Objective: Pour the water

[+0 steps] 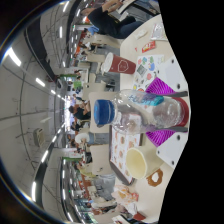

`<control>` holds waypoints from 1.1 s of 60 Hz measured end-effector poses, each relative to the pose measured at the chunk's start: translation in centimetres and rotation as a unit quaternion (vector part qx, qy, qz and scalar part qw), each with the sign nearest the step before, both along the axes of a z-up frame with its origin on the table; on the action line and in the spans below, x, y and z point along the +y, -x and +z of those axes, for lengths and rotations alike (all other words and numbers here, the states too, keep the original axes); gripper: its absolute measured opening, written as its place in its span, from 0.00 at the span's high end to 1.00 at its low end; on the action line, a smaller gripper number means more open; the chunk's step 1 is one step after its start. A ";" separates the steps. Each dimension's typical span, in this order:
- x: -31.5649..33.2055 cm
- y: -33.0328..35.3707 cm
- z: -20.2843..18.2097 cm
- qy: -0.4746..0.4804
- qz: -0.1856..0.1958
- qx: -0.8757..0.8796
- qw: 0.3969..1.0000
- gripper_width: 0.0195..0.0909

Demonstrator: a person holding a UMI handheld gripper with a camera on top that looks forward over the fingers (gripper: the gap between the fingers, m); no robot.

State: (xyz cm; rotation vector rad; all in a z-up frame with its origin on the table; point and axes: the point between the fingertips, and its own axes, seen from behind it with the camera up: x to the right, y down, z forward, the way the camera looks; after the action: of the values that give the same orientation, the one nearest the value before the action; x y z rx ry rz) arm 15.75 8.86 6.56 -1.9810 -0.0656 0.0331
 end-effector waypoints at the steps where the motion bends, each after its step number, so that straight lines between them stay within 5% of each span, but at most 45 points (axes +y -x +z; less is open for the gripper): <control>1: 0.0 0.0 -0.1 0.000 -0.001 0.002 1.000 0.72; 14: -0.3 -0.3 -0.2 0.017 -0.012 -0.003 1.000 0.49; 20: -1.3 -0.6 -0.6 0.057 -0.022 -0.013 0.998 0.06; 38: -10.2 0.3 3.7 0.122 -0.078 -0.039 0.989 0.08; 66: -20.3 7.0 8.9 0.146 -0.053 -0.015 0.988 0.08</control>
State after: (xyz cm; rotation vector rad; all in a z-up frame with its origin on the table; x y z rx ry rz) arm 8.78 -11.43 15.43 -2.2759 0.0259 -0.0592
